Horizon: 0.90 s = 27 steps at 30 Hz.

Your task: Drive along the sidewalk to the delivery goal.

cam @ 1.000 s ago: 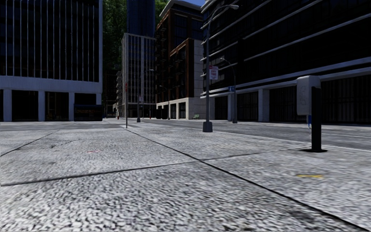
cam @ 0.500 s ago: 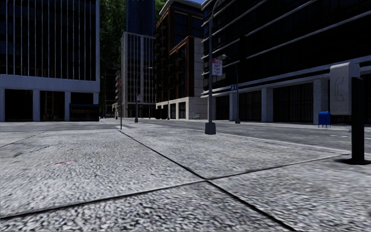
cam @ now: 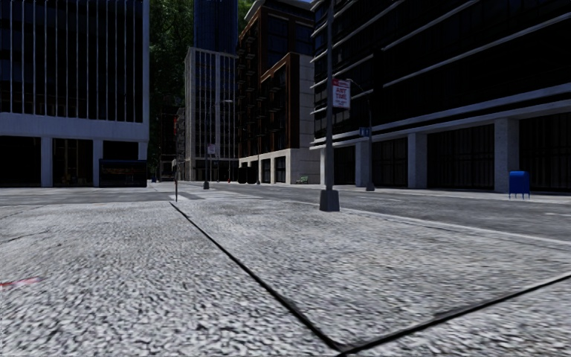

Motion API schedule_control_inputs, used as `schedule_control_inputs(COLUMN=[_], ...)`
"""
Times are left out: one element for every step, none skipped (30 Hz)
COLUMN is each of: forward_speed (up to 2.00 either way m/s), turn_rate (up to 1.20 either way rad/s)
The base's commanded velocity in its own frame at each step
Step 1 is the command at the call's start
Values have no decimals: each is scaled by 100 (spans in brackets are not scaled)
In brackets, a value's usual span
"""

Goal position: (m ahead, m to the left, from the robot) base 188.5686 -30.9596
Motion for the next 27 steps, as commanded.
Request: schedule_control_inputs(forward_speed=[200,200,200,200,200,200,200,200,200,200,200,200,200,200,200,200,200,200,200,200,200,200,200,200,200,200,200], turn_rate=[0,0,0,0,0,0,0,0,0,0,0,0,0,0,0,0,0,0,0,0,0,0,0,0,0,0,0])
